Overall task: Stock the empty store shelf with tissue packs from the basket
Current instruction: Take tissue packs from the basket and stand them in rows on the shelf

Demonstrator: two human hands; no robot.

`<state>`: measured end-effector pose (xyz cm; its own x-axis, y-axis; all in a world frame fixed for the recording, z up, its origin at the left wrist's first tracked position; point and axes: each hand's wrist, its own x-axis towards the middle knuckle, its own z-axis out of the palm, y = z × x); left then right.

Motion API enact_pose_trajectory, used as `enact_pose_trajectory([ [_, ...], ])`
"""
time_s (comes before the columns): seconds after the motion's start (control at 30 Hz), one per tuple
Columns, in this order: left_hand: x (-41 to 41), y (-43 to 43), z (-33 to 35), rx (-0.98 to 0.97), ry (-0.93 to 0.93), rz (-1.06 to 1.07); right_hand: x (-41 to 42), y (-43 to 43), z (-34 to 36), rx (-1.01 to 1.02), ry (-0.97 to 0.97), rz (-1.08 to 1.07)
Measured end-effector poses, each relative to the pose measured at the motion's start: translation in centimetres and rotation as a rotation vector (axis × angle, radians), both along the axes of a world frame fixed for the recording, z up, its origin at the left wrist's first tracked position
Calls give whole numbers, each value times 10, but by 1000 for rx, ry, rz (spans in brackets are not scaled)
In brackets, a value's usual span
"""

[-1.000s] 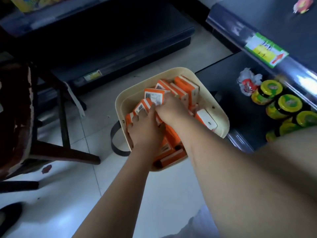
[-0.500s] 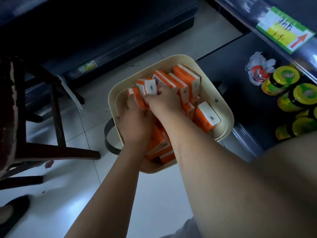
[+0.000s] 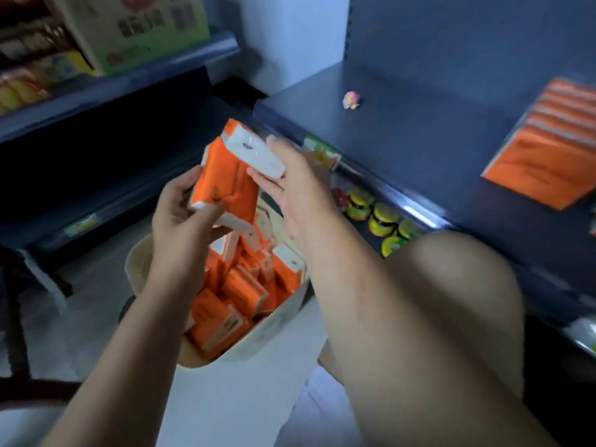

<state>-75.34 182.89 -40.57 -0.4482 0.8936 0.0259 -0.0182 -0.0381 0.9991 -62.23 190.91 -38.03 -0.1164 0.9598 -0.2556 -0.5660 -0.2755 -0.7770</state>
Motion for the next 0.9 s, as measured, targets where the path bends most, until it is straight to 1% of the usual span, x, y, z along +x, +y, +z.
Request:
enact_pose_trajectory([
  [0.03, 12, 2, 11, 45, 4, -44, 16, -4, 12, -4, 49, -57],
  [0.1, 38, 5, 34, 129, 2, -132, 52, -13, 32, 22, 74, -145],
  [0.2, 80, 3, 62, 228, -26, -274, 113, -35, 54, 121, -45, -212],
  [0.27, 112, 0, 77, 286, -3, -399, 160, -53, 67, 172, -134, -313],
  [0.37, 165, -3, 97, 336, -2, -580, 233, -86, 87, 242, -155, -427],
  [0.43, 206, -6, 107, 375, 10, -667, 282, -115, 101, 270, -215, -466],
  [0.5, 253, -11, 115, 414, 40, -749, 330, -147, 113, 268, -353, -502],
  [0.6, 324, -22, 122, 439, 96, -912, 399, -198, 122, 266, -645, -547],
  [0.67, 368, -30, 121, 418, 49, -1035, 438, -234, 123, 219, -768, -614],
  [0.77, 424, -46, 117, 409, 5, -1162, 479, -282, 123, 136, -951, -714],
  [0.83, 451, -56, 114, 388, -16, -1220, 500, -301, 123, 135, -1121, -766],
  [0.9, 468, -65, 110, 312, -41, -1264, 515, -311, 123, 171, -1269, -807],
])
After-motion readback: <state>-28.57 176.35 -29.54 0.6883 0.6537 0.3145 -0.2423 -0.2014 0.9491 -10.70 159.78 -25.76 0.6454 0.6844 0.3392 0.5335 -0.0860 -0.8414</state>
